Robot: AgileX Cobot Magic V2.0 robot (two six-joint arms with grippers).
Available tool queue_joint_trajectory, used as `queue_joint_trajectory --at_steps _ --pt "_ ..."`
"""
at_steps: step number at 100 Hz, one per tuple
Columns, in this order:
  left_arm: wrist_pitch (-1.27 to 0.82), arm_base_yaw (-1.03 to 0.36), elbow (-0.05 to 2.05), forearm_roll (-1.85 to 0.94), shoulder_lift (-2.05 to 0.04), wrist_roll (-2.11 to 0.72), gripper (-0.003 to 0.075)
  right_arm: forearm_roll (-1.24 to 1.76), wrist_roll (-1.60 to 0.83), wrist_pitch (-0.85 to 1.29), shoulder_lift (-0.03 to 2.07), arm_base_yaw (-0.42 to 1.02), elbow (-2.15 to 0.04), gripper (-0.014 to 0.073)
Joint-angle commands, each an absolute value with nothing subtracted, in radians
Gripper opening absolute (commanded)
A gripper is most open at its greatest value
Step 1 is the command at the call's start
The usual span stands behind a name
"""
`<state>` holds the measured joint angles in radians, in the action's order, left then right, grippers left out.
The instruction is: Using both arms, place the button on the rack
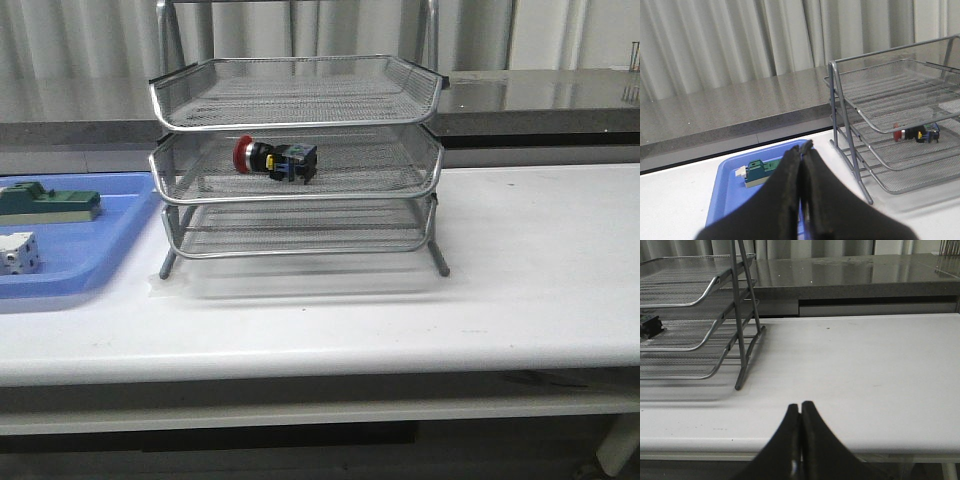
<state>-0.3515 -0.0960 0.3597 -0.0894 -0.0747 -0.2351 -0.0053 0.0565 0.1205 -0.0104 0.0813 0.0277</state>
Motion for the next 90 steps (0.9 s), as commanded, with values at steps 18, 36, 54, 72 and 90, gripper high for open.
queue_joint_trajectory --at_steps 18,36,54,72,90 --pt "-0.268 -0.093 0.387 -0.102 -0.087 -0.224 -0.0021 -0.016 0.057 0.041 -0.031 0.076 0.009 -0.0060" --pt "-0.260 -0.093 0.384 -0.091 -0.087 -0.224 -0.0021 -0.016 0.057 0.041 -0.031 0.076 0.009 -0.0060" --pt "-0.219 -0.093 0.324 -0.063 -0.087 -0.224 -0.0021 -0.016 0.057 0.041 -0.031 0.076 0.009 -0.0060" --pt "-0.060 -0.093 0.204 0.013 -0.086 -0.151 -0.0021 -0.016 0.057 0.041 -0.031 0.076 0.009 -0.0060" --pt "0.047 -0.093 0.079 0.061 -0.065 -0.067 -0.0021 -0.016 0.057 0.041 -0.031 0.076 0.009 -0.0060"
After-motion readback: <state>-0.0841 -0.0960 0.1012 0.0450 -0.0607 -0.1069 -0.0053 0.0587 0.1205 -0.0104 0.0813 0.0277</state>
